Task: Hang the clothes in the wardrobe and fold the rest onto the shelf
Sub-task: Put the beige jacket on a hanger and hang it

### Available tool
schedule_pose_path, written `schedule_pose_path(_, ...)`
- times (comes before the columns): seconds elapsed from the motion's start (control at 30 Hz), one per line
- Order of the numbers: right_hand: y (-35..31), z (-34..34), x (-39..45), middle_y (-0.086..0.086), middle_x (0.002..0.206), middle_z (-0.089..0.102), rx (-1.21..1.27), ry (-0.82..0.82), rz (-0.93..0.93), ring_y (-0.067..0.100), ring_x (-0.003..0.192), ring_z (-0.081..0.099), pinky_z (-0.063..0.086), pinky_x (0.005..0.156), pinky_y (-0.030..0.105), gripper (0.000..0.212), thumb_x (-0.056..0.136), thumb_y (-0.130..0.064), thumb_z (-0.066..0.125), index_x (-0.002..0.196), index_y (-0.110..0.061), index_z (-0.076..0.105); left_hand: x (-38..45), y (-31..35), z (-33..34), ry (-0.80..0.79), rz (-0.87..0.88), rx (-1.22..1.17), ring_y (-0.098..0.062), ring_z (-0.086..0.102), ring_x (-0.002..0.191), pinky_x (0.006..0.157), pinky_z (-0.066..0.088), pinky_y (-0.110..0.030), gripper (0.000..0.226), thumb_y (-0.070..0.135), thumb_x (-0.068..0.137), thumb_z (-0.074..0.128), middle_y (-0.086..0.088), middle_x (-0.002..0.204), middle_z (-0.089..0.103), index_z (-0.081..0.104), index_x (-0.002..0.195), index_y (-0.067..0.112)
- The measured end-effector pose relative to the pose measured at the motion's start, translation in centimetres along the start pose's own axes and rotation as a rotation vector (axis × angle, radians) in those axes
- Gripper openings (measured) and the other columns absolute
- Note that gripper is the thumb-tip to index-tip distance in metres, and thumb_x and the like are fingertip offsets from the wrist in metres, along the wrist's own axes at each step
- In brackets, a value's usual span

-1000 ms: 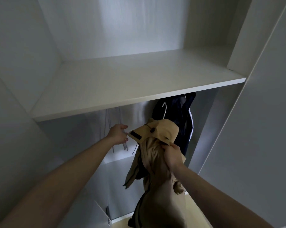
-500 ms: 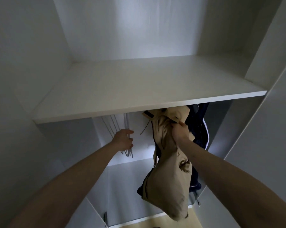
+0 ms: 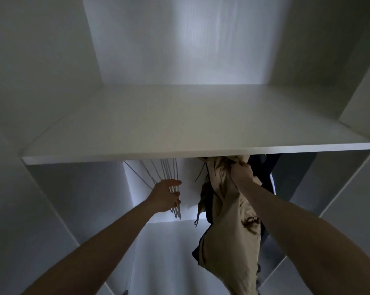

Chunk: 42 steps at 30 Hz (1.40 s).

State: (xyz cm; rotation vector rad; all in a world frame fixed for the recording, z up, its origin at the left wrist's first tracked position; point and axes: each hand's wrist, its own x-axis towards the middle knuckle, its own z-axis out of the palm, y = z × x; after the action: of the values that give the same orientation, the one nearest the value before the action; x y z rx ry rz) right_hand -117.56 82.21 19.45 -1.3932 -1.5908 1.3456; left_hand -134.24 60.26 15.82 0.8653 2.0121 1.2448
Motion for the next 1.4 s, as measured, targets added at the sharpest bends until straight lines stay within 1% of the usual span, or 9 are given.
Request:
schedule_pose_path(0.13,0.9,0.2,2.3,0.018,0.113,0.065,-0.089,-0.042,0.044,0.036,0.100,0.062,0.046,0.080,0.033,0.037,0.096,-0.012,0.048,0.127,0.001,0.062,0.0,0.5,0.7,-0.008,0.005,-0.005,-0.009,0.072,0.063,0.063,0.059,-0.021,0.042,0.001,0.098,0.064,-0.009,0.089,0.070,0.059,0.138,0.013)
schedule_pose_path(0.4,1.9,1.0,2.7,0.019,0.121,0.063,-0.345,-0.137,0.026,0.031,0.097,0.057,0.049,0.083,0.032,0.036,0.099,-0.013,0.043,0.128,0.001,0.060,-0.8,1.8,2.1,0.038,-0.024,-0.065,-0.011,0.073,0.064,0.066,0.061,-0.024,0.040,0.005,0.098,0.066,-0.009,0.087,0.072,0.061,0.136,0.016)
schedule_pose_path(0.57,2.2,0.2,2.1,0.011,0.104,0.066,-0.450,-0.236,-0.058,0.027,0.090,0.061,0.051,0.074,0.030,0.030,0.096,-0.019,0.050,0.118,-0.007,0.066,-1.3,3.4,3.2,0.099,0.004,-0.108,-0.019,0.074,0.069,0.074,0.064,-0.034,0.040,0.005,0.097,0.066,-0.011,0.082,0.073,0.063,0.135,0.017)
schedule_pose_path(0.77,3.3,-0.8,0.9,0.009,0.097,0.069,-0.463,-0.294,-0.072,0.024,0.085,0.066,0.061,0.076,0.037,0.033,0.094,-0.035,0.060,0.111,-0.008,0.067,-3.0,5.0,4.5,0.114,0.019,-0.135,-0.027,0.076,0.074,0.079,0.064,-0.042,0.038,0.006,0.098,0.066,-0.014,0.080,0.075,0.065,0.133,0.021)
schedule_pose_path(0.93,4.3,-2.0,-1.7,-0.006,0.088,0.065,-0.358,-0.297,-0.193,0.011,0.080,0.063,0.052,0.069,0.027,0.031,0.089,-0.046,0.071,0.104,-0.023,0.056,-5.8,5.3,4.9,0.168,0.027,-0.185,-0.016,0.072,0.066,0.068,0.062,-0.027,0.034,0.005,0.102,0.059,-0.011,0.079,0.073,0.066,0.131,0.020)
schedule_pose_path(1.07,5.4,-2.5,-3.3,-0.006,0.105,0.067,-0.287,-0.324,-0.235,0.013,0.097,0.063,0.053,0.086,0.032,0.043,0.085,-0.038,0.078,0.118,-0.022,0.055,-6.3,6.4,3.4,0.182,0.018,-0.157,-0.017,0.073,0.065,0.062,0.058,-0.021,0.033,0.005,0.102,0.059,-0.012,0.079,0.074,0.067,0.130,0.020)
schedule_pose_path(1.2,6.6,-2.8,-3.5,0.001,0.108,0.062,-0.314,-0.290,-0.262,0.017,0.098,0.060,0.055,0.093,0.043,0.066,0.075,-0.055,0.074,0.121,-0.012,0.055,-6.5,7.2,3.2,0.163,0.014,-0.090,-0.019,0.074,0.067,0.068,0.062,-0.027,0.033,0.008,0.101,0.062,-0.012,0.075,0.075,0.067,0.129,0.023)
schedule_pose_path(1.3,7.9,-3.1,-4.0,0.000,0.111,0.062,-0.350,-0.330,-0.314,0.021,0.103,0.061,0.055,0.095,0.046,0.046,0.084,-0.042,0.075,0.116,-0.015,0.058,-7.0,6.6,3.7,0.151,-0.003,-0.077,-0.020,0.074,0.067,0.072,0.064,-0.032,0.034,0.008,0.100,0.062,-0.012,0.074,0.074,0.067,0.132,0.020)
schedule_pose_path(1.4,9.2,-3.8,-4.6,-0.005,0.113,0.065,-0.279,-0.326,-0.311,0.014,0.105,0.063,0.058,0.092,0.040,0.053,0.082,-0.059,0.075,0.121,-0.027,0.058,-8.5,5.9,4.3,0.133,-0.006,-0.042,-0.022,0.075,0.068,0.072,0.064,-0.030,0.033,0.008,0.100,0.063,-0.013,0.075,0.075,0.068,0.131,0.019)
